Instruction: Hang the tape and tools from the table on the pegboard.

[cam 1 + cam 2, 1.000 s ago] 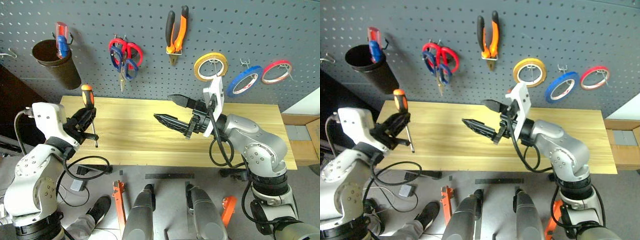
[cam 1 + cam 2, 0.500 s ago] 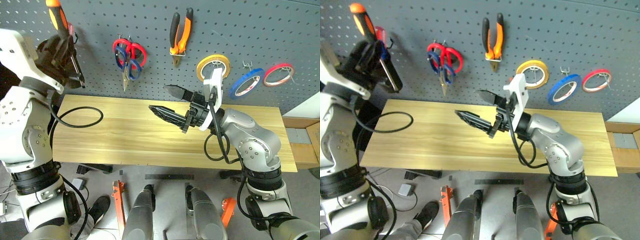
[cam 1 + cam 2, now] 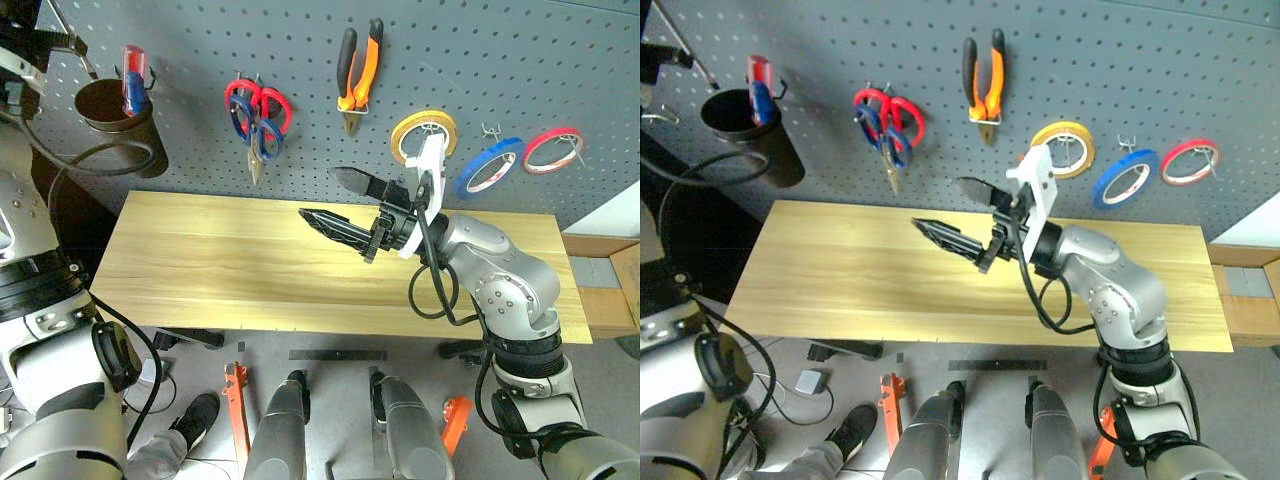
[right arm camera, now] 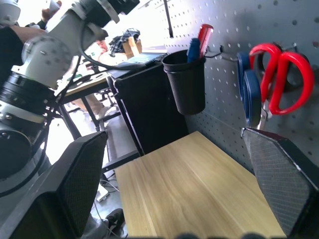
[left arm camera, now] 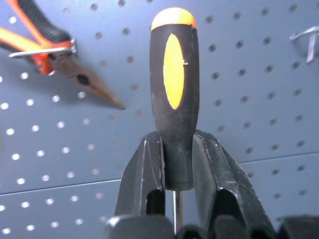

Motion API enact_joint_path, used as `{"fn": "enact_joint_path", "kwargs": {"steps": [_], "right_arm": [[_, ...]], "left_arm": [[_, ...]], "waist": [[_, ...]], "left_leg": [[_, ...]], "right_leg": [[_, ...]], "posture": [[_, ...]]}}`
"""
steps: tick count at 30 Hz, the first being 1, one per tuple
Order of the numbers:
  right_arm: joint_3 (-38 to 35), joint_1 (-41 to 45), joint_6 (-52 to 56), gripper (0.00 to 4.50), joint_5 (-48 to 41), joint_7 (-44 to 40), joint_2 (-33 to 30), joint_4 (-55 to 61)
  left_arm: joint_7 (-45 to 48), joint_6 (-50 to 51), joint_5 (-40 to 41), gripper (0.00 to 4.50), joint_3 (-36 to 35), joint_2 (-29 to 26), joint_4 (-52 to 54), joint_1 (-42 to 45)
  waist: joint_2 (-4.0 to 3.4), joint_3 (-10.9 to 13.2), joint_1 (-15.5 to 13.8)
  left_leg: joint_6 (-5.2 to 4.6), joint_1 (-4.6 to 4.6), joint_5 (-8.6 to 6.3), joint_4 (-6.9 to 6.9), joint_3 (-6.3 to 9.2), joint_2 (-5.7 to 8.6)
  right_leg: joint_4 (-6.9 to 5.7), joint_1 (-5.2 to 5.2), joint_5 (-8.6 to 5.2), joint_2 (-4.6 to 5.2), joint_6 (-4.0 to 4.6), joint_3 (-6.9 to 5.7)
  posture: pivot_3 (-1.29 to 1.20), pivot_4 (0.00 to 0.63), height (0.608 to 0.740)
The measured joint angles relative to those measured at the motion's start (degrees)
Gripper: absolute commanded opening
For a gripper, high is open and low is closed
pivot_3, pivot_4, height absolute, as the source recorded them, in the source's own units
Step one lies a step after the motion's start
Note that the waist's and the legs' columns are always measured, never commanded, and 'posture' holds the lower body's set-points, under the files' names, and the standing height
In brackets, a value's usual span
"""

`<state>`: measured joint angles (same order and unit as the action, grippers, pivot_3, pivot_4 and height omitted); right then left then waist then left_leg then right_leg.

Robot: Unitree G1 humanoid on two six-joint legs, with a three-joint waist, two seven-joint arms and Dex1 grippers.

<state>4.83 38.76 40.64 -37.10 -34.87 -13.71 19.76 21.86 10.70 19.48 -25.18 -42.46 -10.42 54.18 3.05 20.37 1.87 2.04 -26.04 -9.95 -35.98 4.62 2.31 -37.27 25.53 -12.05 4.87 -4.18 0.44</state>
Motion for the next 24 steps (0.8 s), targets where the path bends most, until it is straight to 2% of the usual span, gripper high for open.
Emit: {"fn": "enact_joint_path", "kwargs": {"steps": [10,18,24], "right_arm": [[0.78,0.04,-0.03,4.5,0.05,-0.03,-0.06,-0.1],[0.83,0.04,0.04,4.5,0.02,0.03,-0.51,-0.1],[0.84,0.04,0.06,4.5,0.02,0.11,-0.56,-0.1]], "left_arm": [[-0.27,-11.23,-3.94,0.44,0.18,0.92,-13.0,-0.48],[0.03,-11.23,-3.76,0.44,0.84,4.27,-16.13,-8.25],[-0.09,-9.74,-2.23,2.49,0.71,4.91,-13.45,-10.01]], "waist": [[0.04,-0.03,0.02],[0.1,-0.07,0.16],[0.11,-0.12,0.21]], "left_leg": [[-0.07,0.02,-0.04,-0.13,-0.03,0.03],[-0.07,0.05,-0.02,-0.19,-0.05,0.01],[-0.07,0.06,-0.02,-0.21,-0.07,0.0]], "right_leg": [[-0.38,0.08,0.0,0.07,0.01,0.0],[-0.63,0.19,0.0,0.07,0.01,0.0],[-0.67,0.2,0.01,0.08,0.01,0.02]], "posture": [[-0.04,0.262,0.74],[-0.04,0.268,0.74],[-0.04,0.265,0.74]]}}
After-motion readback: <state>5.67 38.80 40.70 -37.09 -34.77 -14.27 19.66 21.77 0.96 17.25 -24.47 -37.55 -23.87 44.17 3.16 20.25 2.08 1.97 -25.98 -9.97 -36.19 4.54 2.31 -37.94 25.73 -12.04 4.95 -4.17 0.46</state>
